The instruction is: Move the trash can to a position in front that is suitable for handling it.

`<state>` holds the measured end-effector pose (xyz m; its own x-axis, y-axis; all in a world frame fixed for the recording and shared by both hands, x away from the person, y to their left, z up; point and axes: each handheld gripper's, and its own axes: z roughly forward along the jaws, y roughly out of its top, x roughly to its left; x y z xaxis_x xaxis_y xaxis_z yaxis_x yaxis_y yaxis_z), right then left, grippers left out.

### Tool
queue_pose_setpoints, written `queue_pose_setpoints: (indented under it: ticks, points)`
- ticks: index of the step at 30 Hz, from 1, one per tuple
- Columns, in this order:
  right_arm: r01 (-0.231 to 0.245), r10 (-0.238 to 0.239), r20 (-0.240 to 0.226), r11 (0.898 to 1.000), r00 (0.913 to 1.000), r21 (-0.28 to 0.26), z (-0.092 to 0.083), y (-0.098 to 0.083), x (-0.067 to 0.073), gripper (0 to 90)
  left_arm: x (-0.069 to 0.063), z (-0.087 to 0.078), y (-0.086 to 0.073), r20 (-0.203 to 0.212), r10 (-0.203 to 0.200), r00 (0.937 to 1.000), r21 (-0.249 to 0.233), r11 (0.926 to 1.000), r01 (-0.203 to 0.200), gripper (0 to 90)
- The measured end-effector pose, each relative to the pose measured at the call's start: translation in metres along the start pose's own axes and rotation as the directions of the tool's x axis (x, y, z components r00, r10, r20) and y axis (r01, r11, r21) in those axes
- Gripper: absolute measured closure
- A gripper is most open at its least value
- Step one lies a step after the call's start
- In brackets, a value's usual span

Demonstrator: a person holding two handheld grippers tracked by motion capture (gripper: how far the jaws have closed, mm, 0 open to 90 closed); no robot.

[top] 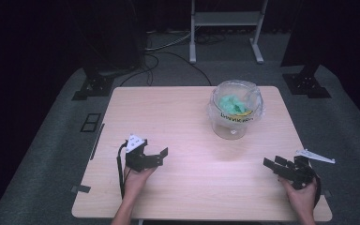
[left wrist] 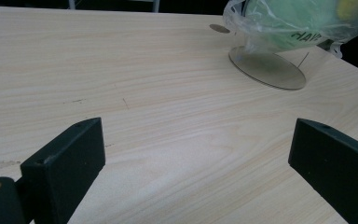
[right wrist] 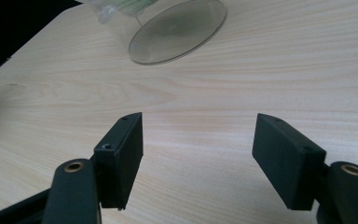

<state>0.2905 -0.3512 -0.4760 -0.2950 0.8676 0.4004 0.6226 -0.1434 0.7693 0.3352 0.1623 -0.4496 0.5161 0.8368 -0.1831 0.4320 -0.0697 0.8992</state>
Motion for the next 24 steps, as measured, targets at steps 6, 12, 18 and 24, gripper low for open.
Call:
queue_pose_setpoints:
  ticks: [6,12,18,24]
  points:
    - [-0.023,0.023,-0.029,1.0,0.9993,0.002,0.001,0.006,0.0,32.8,-0.001,0.0,0.001,0.001,-0.003,1.0,-0.001,1.0,0.003,2.5]
    - [-0.034,0.034,-0.052,0.999,0.9981,-0.011,-0.001,0.022,0.003,32.8,-0.002,0.0,0.001,0.003,-0.002,1.0,-0.004,1.0,0.002,2.5]
    - [-0.024,0.023,-0.056,1.0,0.9982,-0.005,0.002,0.05,0.008,32.8,0.0,-0.001,0.0,0.0,-0.004,1.0,-0.003,1.0,0.004,2.5]
    - [-0.012,0.013,-0.05,1.0,0.9987,0.022,0.013,0.079,0.016,32.3,0.002,-0.001,-0.001,-0.002,-0.009,1.0,0.001,1.0,0.009,2.5]
